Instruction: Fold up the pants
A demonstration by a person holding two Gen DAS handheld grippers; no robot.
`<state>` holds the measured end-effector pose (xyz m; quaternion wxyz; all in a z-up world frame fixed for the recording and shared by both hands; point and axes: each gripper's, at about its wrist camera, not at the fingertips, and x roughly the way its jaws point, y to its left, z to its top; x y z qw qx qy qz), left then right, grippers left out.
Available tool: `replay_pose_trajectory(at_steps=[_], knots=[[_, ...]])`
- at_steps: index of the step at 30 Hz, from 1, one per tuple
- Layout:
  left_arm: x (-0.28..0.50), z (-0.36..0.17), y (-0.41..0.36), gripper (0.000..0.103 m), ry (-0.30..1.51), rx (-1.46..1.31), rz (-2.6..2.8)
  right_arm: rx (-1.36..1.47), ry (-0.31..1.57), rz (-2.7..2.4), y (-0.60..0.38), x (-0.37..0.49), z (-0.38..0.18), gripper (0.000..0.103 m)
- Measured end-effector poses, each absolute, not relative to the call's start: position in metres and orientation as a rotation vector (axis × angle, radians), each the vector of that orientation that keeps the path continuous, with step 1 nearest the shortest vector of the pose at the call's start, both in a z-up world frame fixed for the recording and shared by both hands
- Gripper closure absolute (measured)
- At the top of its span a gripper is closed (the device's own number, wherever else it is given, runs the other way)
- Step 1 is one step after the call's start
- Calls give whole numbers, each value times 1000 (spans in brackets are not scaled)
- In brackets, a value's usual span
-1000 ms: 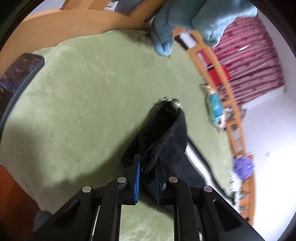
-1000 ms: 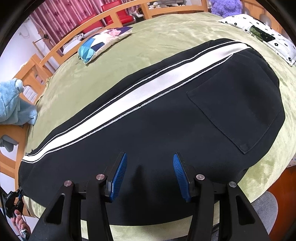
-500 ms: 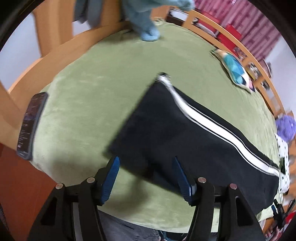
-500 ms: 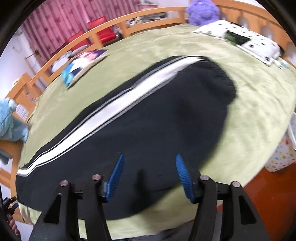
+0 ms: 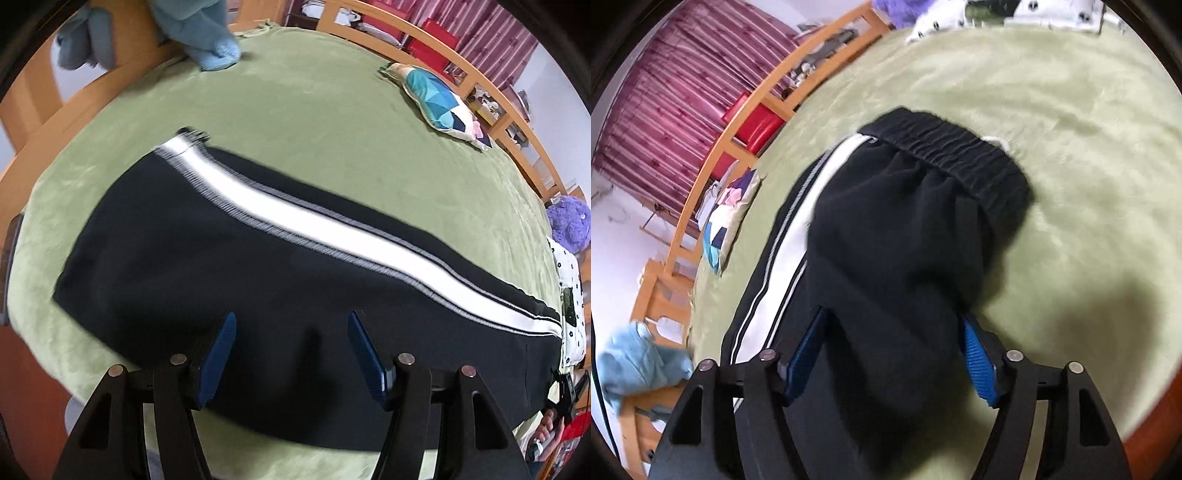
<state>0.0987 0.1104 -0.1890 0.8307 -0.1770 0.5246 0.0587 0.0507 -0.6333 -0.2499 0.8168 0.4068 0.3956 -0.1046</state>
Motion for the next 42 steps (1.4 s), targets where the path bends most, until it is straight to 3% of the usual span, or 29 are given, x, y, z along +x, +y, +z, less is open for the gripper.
replay_pose_trajectory(at_steps=[3, 6, 8, 9, 12, 15, 17, 18, 19, 21, 23, 27, 36, 42], knots=[[109, -189, 100, 42, 1116, -358, 135, 929, 833, -222, -644, 77, -264, 16], [114, -195, 95, 42, 1118, -367, 136, 1033, 771, -224, -658, 90, -268, 17], [118, -200, 92, 42, 1130, -378, 148, 1035, 733, -234, -664, 97, -260, 58], [119, -202, 90, 42, 1135, -386, 150, 977, 733, -233, -667, 102, -251, 86], [119, -201, 89, 42, 1122, -405, 147, 874, 629, -198, -669, 99, -205, 90], [116, -197, 90, 42, 1100, -403, 132, 774, 535, -204, -676, 83, -161, 88], [116, -198, 91, 42, 1098, -408, 128, 712, 609, -268, -685, 85, -174, 75], [116, -199, 92, 42, 1103, -416, 123, 694, 676, -285, -689, 89, -185, 58], [116, -200, 93, 42, 1112, -422, 120, 693, 797, -332, -695, 94, -210, 51], [112, -201, 99, 42, 1122, -420, 122, 726, 921, -411, -701, 87, -242, 51], [103, -198, 109, 42, 1103, -406, 136, 754, 893, -411, -699, 66, -247, 51], [95, -191, 137, 42, 1061, -396, 171, 758, 835, -411, -678, 36, -232, 38], [150, -187, 193, 42, 986, -359, 183, 641, 893, -305, -578, 28, -217, 38], [214, -222, 209, 45, 1092, -300, 143, 469, 938, -351, -523, 46, -203, 38]])
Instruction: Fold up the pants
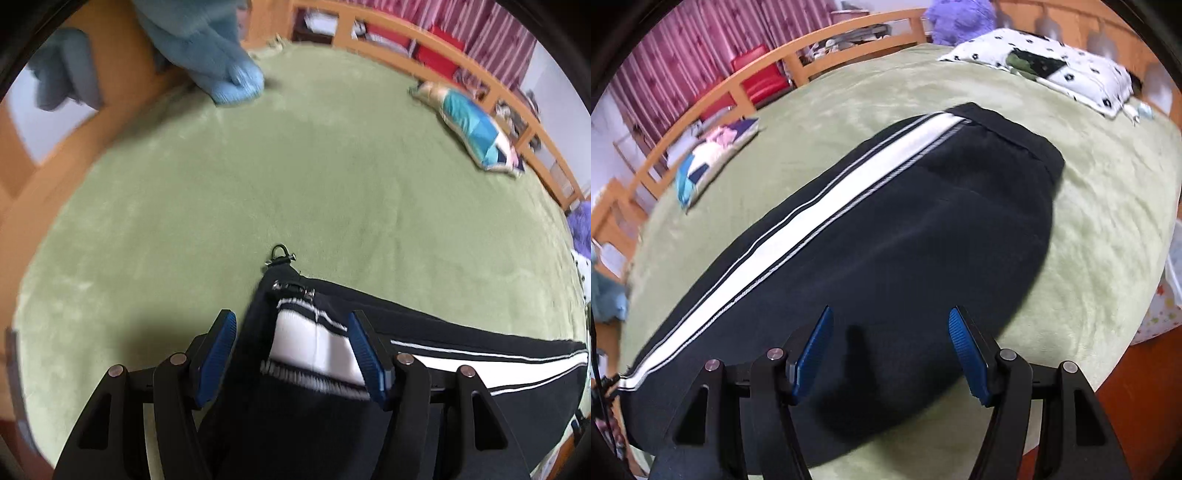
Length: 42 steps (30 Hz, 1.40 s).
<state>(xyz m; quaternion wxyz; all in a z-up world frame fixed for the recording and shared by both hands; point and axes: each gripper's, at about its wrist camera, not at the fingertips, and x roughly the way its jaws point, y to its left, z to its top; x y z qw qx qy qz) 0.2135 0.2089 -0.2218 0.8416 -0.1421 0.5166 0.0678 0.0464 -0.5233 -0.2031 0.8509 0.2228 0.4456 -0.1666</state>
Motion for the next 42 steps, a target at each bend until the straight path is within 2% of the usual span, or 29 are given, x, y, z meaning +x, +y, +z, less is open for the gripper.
replay_pose_trajectory(at_steps=[1, 2, 5, 7, 10, 12, 14, 15, 16, 17, 22, 29, 34, 39, 42], knots=[[217, -229, 210, 78, 1111, -314, 111, 462, 942, -355, -515, 51, -202, 38], [221, -233, 212, 84, 1115, -339, 62, 459, 944, -357, -506, 53, -200, 38], [208, -202, 227, 85, 923, -453, -27, 446, 957, -360, -494, 60, -199, 38], [209, -188, 228, 84, 882, -421, -44, 434, 959, -354, -481, 64, -196, 38], [229, -215, 216, 82, 992, -343, 19, 428, 974, -325, -466, 74, -197, 38], [238, -238, 217, 74, 1125, -322, 52, 412, 996, -301, -455, 81, -200, 38], [228, -233, 229, 67, 1103, -420, 41, 392, 1012, -276, -443, 86, -202, 38], [222, -227, 232, 61, 1084, -440, 47, 382, 1015, -264, -437, 86, -203, 38], [214, -218, 233, 42, 1061, -430, 66, 367, 1019, -255, -432, 86, -203, 38], [205, -208, 231, 32, 1037, -398, 71, 357, 1023, -252, -428, 86, -205, 38], [148, -182, 210, 33, 997, -346, -29, 315, 1069, -246, -405, 83, -207, 38], [60, -189, 197, 33, 1013, -340, -84, 198, 995, -203, -359, 62, -169, 37], [32, -206, 206, 33, 1066, -344, -22, 124, 940, -186, -332, 48, -151, 28], [10, -218, 223, 33, 1022, -404, -31, 76, 923, -199, -314, 34, -146, 28], [13, -230, 238, 34, 1010, -538, -54, 90, 900, -199, -312, 23, -144, 28]])
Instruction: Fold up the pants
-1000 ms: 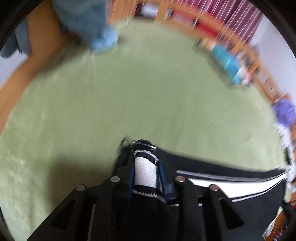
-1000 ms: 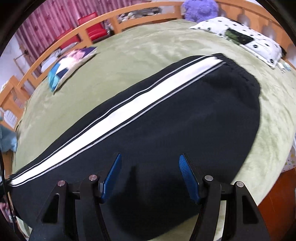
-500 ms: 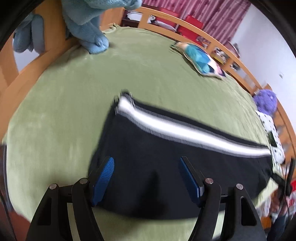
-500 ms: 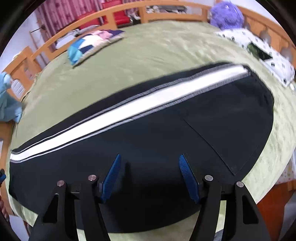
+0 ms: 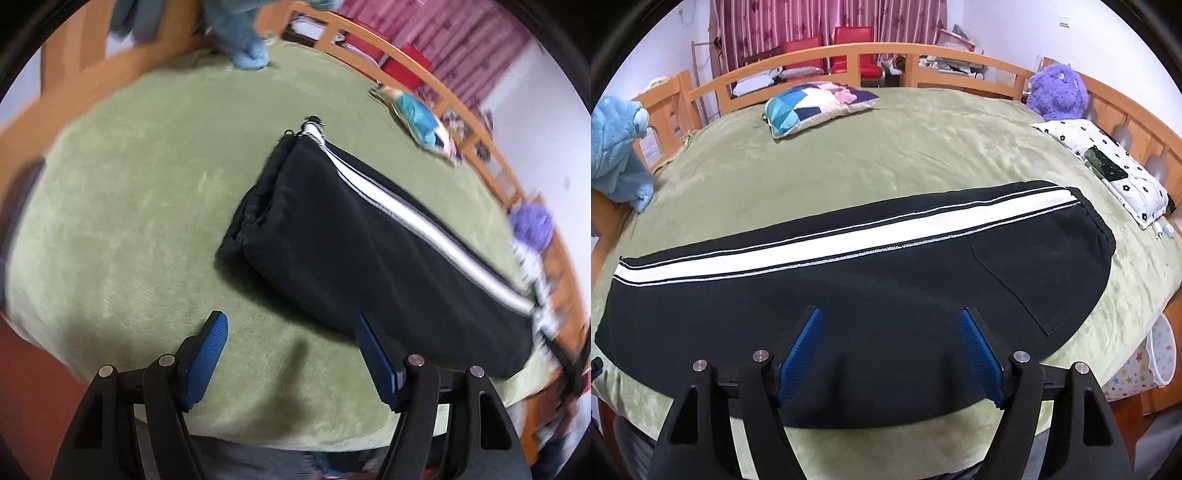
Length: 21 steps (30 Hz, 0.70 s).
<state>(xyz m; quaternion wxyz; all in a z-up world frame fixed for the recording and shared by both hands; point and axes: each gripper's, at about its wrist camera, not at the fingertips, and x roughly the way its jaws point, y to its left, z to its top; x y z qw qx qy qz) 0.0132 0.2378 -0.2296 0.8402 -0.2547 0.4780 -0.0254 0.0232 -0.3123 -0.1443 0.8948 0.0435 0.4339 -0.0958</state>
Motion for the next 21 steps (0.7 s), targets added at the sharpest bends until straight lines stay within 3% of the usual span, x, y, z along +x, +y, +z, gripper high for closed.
replay_pose_trajectory(at_steps=[13, 16, 21], knots=[[76, -267, 237, 34, 987, -648, 67, 150, 971, -192, -314, 25, -161, 28], [82, -262, 242, 83, 973, -618, 82, 178, 990, -183, -311, 28, -170, 28], [80, -263, 267, 85, 1017, -783, 40, 161, 1019, -158, -310, 28, -177, 28]])
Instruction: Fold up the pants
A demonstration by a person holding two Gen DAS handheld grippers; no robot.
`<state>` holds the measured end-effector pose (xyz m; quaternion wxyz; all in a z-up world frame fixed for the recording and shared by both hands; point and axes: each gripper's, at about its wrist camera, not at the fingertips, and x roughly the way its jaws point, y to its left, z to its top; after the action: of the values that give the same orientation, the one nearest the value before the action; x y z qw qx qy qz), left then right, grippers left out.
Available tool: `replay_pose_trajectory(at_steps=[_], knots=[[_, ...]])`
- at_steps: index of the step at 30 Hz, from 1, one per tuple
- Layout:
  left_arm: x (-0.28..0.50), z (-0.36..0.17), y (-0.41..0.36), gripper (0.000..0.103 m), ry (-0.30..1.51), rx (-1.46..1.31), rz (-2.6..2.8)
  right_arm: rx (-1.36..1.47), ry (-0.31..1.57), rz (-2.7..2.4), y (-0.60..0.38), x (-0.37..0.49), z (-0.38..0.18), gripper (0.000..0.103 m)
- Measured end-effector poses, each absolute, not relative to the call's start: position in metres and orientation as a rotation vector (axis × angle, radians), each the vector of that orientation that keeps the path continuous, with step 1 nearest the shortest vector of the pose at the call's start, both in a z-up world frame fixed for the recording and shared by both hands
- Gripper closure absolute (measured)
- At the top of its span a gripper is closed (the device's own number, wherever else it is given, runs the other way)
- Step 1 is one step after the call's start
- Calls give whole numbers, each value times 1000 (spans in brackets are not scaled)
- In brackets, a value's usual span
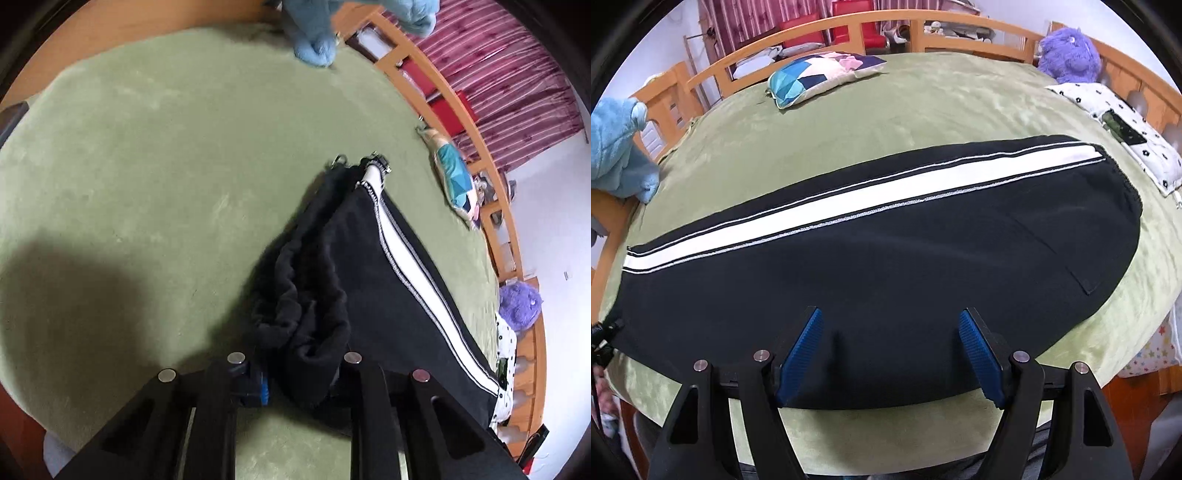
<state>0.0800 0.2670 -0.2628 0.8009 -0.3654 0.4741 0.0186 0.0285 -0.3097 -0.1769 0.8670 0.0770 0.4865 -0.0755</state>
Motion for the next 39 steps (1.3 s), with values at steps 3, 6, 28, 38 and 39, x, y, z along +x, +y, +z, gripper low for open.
replay_pose_trajectory(at_steps=[3, 6, 28, 38, 39], knots=[[81, -258, 255, 85, 1025, -717, 77, 170, 987, -159, -319, 23, -172, 28], [87, -220, 229, 86, 985, -542, 125, 209, 977, -139, -331, 20, -170, 28], [106, -134, -235, 83, 1041, 79, -379, 401, 874, -198, -509, -43, -175, 28], [65, -131, -191, 29, 1084, 11, -506, 418, 910, -102, -502, -32, -197, 28], [64, -128, -177, 29, 1062, 4, -488, 417, 905, -81, -496, -27, -197, 28]])
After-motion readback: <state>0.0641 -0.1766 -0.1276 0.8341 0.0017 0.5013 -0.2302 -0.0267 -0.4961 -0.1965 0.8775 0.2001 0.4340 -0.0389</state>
